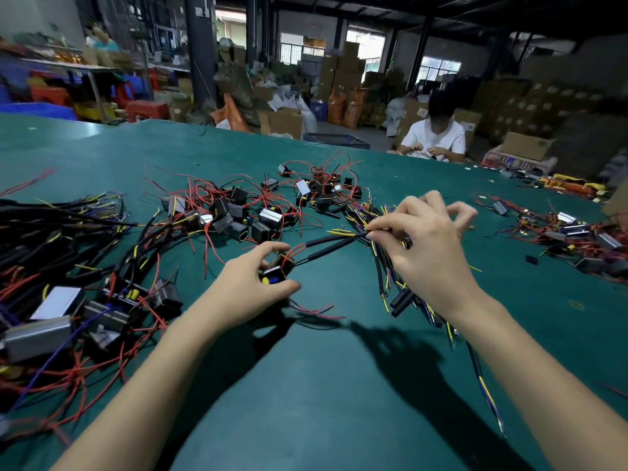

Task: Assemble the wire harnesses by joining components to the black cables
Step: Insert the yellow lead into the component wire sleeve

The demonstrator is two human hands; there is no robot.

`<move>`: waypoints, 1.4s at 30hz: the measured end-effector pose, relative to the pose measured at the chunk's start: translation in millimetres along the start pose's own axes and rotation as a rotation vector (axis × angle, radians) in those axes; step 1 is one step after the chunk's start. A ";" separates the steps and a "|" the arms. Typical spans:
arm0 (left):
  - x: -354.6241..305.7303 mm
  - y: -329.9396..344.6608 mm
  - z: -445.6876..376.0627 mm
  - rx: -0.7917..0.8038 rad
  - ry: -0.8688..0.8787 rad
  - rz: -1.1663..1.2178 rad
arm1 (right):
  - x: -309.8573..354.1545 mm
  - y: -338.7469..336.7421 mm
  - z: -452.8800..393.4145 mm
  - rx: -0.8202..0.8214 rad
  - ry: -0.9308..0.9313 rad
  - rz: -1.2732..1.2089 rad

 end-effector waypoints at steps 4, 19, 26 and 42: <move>-7.5 -44.0 16.4 -0.085 -0.029 -0.353 | 14.0 21.4 -21.2 -0.003 -0.142 0.141; 25.9 -104.2 97.0 -0.198 -0.399 -1.275 | 148.8 130.3 -73.5 0.407 -0.546 -0.009; 26.9 -55.8 84.5 -0.123 -0.201 -1.150 | 151.8 166.0 -68.2 0.599 -0.600 0.127; 32.9 -51.8 52.4 0.174 -0.301 -1.381 | 74.0 159.3 -39.7 0.439 -0.244 -0.058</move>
Point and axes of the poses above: each hand's wrist, its own z-axis away from the middle knuckle, its own y-axis out of the palm, x = y × z, the point moved 1 cm from there along -z, towards the middle knuckle, and after that the axes turned 1 degree about -y, right-handed, at the moved point
